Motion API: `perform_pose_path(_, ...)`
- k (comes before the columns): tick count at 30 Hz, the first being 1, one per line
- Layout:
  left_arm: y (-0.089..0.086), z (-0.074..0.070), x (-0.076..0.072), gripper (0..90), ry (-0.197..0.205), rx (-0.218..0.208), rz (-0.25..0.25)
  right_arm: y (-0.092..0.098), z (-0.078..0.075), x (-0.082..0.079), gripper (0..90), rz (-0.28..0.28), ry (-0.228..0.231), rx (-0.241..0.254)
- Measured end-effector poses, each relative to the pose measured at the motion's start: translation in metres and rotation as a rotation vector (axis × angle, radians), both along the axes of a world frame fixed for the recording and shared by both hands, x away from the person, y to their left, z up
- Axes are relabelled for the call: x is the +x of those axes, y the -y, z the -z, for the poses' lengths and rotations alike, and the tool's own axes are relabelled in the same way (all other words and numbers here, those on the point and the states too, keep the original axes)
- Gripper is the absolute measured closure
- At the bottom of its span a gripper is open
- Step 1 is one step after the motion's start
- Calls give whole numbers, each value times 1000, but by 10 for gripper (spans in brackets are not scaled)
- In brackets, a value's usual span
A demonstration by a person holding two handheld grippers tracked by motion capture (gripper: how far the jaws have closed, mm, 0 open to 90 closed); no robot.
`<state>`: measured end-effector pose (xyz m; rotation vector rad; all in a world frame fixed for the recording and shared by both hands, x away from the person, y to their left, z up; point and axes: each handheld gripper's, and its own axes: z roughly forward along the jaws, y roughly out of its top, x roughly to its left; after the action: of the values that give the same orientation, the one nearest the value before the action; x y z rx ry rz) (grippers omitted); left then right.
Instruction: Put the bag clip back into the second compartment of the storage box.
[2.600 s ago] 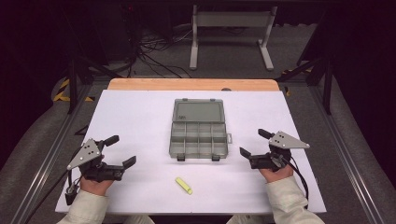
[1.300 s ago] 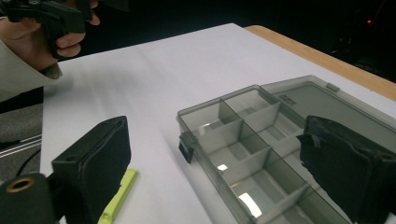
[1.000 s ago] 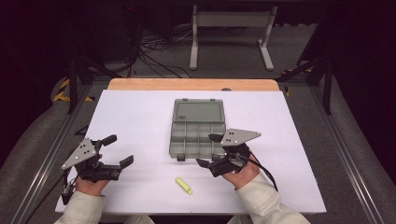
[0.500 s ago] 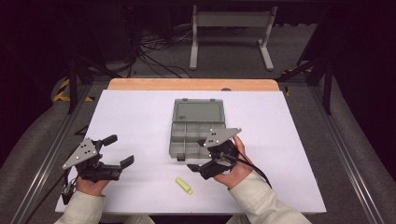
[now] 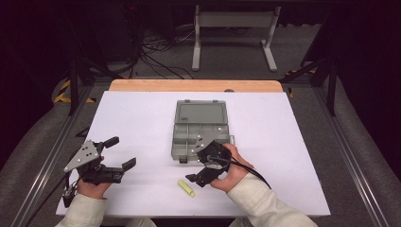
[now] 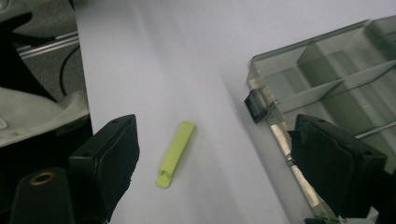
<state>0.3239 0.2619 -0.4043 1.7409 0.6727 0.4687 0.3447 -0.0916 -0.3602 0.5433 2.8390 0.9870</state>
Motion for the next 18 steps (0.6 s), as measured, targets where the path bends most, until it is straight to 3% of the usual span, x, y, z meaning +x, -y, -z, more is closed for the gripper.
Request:
perform_pose_path(4,1,0,0,36,-1,4,0,-6,7,0,161,-14,-29,-55)
perform_pose_path(10,0,1,0,36,1,2,-1,-11,13,-2,168,-18,-48,-91)
perform_pose_path(18,1,1,0,36,1,5,-1,-19,27,-6,185,-23,-71,-95)
